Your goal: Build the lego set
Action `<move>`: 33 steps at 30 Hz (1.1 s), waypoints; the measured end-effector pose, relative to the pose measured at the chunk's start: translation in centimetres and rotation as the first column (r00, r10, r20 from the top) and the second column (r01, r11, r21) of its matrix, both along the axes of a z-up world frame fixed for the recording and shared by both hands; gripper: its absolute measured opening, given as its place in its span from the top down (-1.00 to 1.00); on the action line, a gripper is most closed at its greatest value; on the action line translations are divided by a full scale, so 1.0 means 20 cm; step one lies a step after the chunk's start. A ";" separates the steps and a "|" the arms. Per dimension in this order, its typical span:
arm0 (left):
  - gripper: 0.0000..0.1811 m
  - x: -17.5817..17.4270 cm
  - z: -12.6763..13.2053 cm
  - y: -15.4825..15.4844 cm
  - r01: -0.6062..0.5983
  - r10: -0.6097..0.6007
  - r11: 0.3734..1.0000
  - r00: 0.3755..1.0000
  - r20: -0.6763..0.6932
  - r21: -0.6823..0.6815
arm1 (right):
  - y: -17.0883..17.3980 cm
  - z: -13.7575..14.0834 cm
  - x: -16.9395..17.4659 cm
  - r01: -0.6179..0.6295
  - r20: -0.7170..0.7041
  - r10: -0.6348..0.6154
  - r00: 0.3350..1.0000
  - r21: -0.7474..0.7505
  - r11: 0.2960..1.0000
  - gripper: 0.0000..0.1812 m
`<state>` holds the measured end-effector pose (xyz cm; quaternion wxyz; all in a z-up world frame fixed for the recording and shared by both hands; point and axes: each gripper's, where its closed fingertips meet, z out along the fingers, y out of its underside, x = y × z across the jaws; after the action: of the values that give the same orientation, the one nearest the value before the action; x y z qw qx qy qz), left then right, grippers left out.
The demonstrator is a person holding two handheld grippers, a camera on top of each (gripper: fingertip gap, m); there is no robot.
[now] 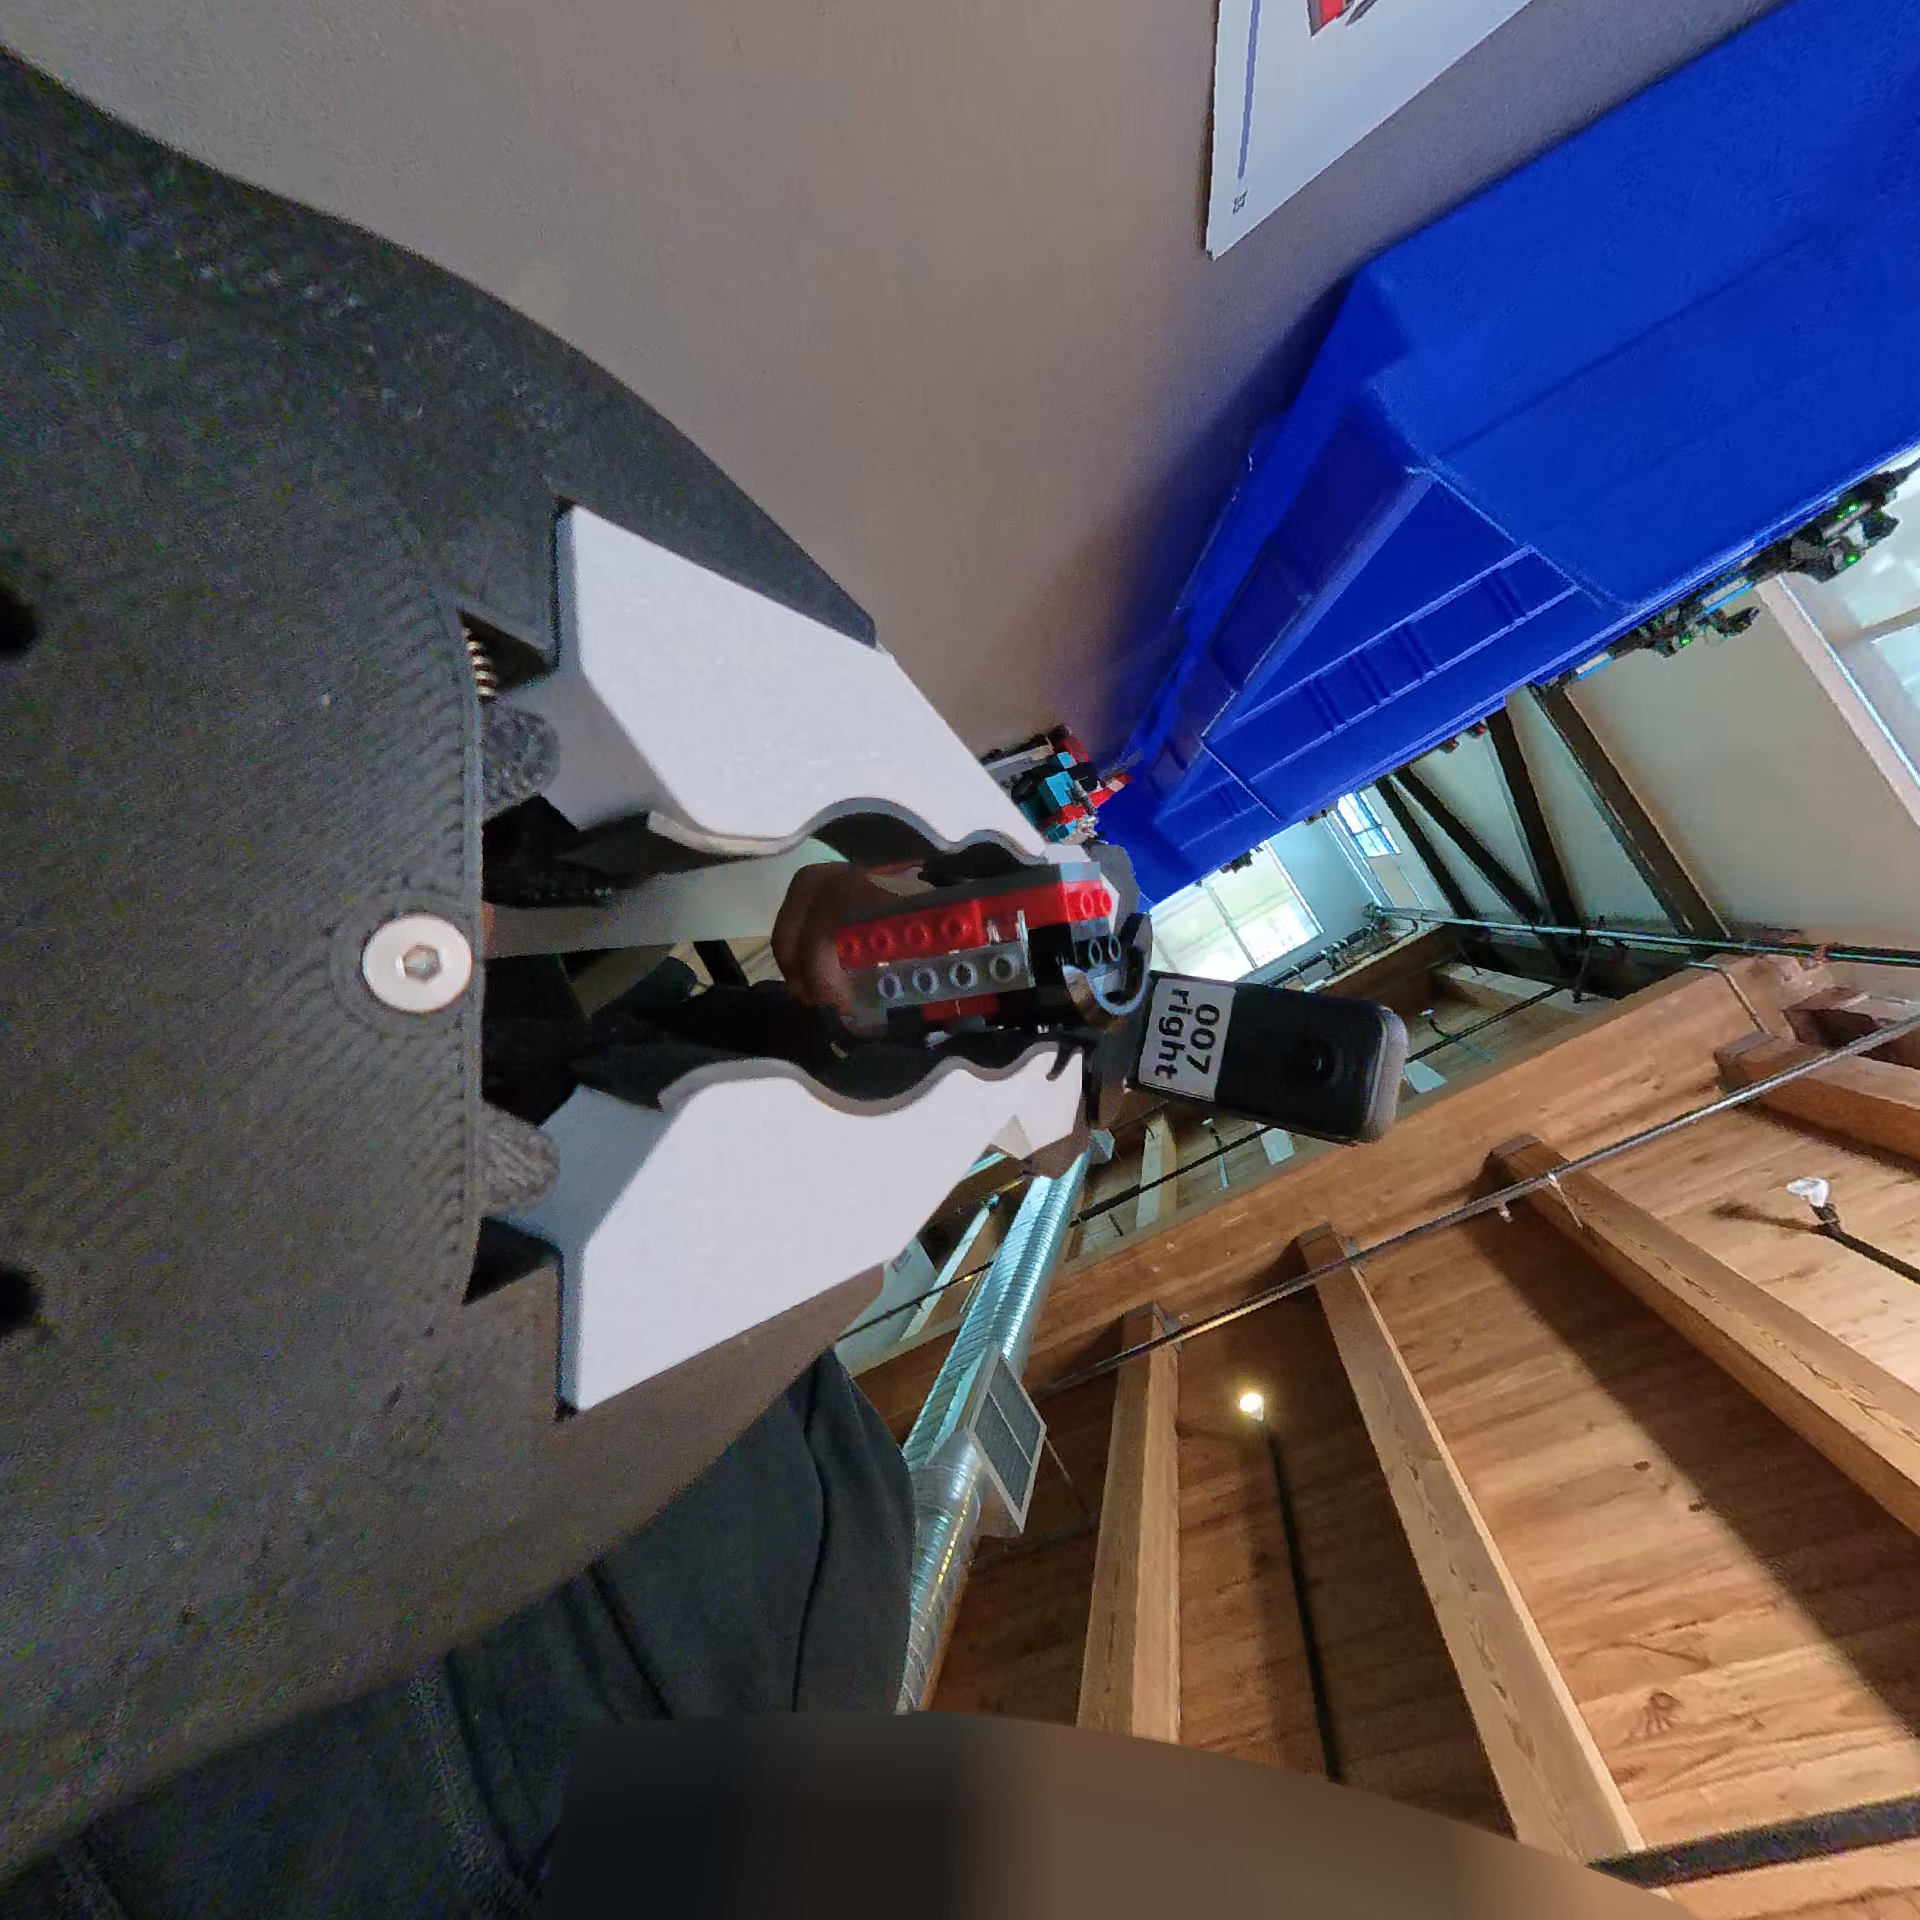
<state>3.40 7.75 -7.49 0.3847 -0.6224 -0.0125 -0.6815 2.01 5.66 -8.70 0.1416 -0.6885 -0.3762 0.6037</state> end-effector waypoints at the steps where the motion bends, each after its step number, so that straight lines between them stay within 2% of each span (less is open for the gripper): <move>1: 0.68 0.01 0.00 0.00 0.004 -0.004 1.000 1.000 -0.010 0.002 | 0.00 0.00 0.00 -0.006 0.001 0.006 1.000 0.009 1.000 0.64; 7: 0.68 0.04 -0.01 0.00 0.008 -0.008 1.000 0.999 -0.054 0.012 | 0.00 -0.02 0.02 -0.012 0.008 0.011 1.000 0.054 0.998 0.64; 15: 0.68 0.04 -0.03 0.03 -0.035 0.035 0.999 0.996 -0.080 0.001 | 0.03 -0.03 0.02 0.045 0.008 -0.046 0.999 0.079 0.996 0.65; 33: 0.68 0.04 -0.01 0.02 -0.036 0.036 0.999 0.998 -0.051 0.002 | 0.02 -0.02 0.02 0.038 -0.039 -0.038 0.999 0.020 0.999 0.67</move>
<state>4.17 8.15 -7.75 0.3975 -0.6393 -0.0138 -0.6581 2.45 5.99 -9.06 0.1676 -0.6820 -0.3665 0.6102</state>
